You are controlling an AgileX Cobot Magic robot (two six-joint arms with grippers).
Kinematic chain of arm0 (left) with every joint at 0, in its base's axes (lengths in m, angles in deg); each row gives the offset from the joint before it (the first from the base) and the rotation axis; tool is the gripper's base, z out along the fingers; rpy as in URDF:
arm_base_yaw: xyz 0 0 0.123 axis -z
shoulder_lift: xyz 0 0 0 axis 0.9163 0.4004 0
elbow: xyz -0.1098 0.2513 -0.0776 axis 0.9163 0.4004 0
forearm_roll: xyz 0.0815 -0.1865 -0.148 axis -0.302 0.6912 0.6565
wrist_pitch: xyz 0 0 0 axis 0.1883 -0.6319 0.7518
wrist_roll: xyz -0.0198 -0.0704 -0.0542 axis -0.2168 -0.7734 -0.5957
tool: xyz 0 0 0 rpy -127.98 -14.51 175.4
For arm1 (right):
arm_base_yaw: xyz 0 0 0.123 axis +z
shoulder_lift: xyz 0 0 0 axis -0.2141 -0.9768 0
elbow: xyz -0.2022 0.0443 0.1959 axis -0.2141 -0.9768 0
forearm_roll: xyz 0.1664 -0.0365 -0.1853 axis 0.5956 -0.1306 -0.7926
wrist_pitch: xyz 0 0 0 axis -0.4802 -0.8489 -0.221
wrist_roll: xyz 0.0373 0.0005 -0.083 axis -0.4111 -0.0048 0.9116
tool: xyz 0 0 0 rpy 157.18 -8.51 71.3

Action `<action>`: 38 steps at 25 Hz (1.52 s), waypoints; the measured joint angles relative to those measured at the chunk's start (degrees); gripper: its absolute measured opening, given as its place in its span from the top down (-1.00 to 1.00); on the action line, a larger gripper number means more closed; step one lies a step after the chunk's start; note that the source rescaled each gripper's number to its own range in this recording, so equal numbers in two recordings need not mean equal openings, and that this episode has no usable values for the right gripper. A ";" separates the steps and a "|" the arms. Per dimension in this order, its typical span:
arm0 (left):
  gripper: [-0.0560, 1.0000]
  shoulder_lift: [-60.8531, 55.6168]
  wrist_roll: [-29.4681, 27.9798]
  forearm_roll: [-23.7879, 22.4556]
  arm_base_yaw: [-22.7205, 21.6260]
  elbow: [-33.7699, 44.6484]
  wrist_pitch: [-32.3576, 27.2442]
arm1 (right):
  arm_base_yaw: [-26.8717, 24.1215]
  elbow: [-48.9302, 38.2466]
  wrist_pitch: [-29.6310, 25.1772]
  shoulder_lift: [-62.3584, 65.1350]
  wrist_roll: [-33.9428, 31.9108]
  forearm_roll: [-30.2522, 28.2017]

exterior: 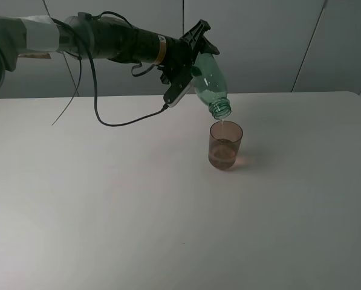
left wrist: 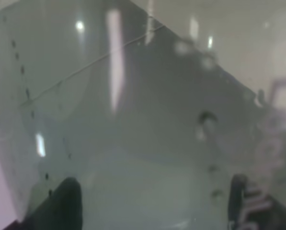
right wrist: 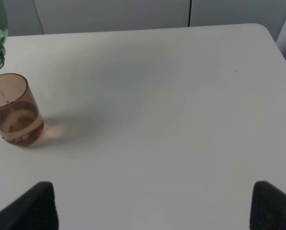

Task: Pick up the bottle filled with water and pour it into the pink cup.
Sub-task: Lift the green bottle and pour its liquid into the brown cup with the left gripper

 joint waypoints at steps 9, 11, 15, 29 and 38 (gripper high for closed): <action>0.88 0.00 2.83 0.00 0.89 0.00 0.11 | 0.00 0.00 0.00 0.00 0.00 0.00; 0.88 0.00 3.68 0.00 1.24 0.00 0.15 | 0.00 0.00 0.00 0.00 0.00 0.00; 0.88 0.00 5.18 0.00 1.39 0.00 0.26 | 0.00 0.00 0.00 0.00 0.00 0.00; 0.88 -0.98 8.79 0.05 1.39 0.00 -0.76 | 0.00 0.00 0.00 0.00 0.00 0.00; 0.88 -1.86 2.17 0.16 1.49 0.00 0.08 | 0.00 0.00 0.00 0.00 0.00 0.00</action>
